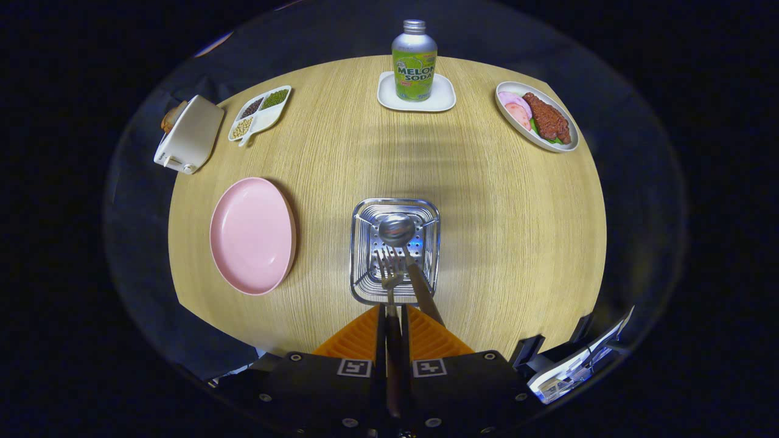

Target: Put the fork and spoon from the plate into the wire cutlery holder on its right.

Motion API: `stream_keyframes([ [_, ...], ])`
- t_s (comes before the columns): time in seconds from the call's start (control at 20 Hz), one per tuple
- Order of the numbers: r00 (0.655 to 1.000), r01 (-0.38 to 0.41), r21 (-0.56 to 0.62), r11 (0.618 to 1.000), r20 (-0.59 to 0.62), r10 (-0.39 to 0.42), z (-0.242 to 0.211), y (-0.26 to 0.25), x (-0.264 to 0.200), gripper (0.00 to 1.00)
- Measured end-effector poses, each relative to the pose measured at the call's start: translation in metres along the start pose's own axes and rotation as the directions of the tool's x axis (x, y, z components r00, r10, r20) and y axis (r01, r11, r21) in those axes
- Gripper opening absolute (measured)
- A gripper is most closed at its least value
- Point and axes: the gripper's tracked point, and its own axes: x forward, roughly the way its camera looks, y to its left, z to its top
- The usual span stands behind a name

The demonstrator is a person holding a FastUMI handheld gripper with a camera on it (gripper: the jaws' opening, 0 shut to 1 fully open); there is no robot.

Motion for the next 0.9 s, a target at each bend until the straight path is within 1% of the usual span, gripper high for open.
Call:
stream_keyframes([
  [0.1,1.0,0.003,0.005,1.0,0.023,-0.003,0.007,0.0,0.0,0.1],
  [0.25,0.995,-0.022,0.017,1.0,0.101,0.021,0.022,0.005,-0.011,0.11],
  [0.3,0.992,-0.024,0.023,0.999,0.127,0.021,0.026,0.004,-0.016,0.11],
  [0.35,0.989,-0.01,0.026,1.0,0.147,0.006,0.029,0.0,-0.024,0.11],
  [0.4,0.982,-0.004,0.022,1.0,0.188,0.0,0.035,-0.002,-0.036,0.11],
  [0.5,0.958,-0.002,0.012,1.0,0.286,-0.002,0.053,-0.002,-0.064,0.11],
  [0.6,0.92,-0.013,-0.006,1.0,0.391,0.014,0.076,0.006,-0.098,0.12],
  [0.65,0.894,-0.016,-0.022,1.0,0.447,0.024,0.085,0.009,-0.115,0.13],
  [0.75,0.822,-0.006,-0.044,0.999,0.569,0.03,0.107,0.012,-0.152,0.16],
  [0.8,0.783,-0.005,-0.046,0.999,0.621,0.033,0.115,0.013,-0.17,0.19],
  [0.85,0.752,-0.007,-0.039,0.999,0.659,0.031,0.121,0.013,-0.187,0.2],
  [0.9,0.72,-0.009,-0.038,0.999,0.693,0.033,0.124,0.014,-0.203,0.25],
])
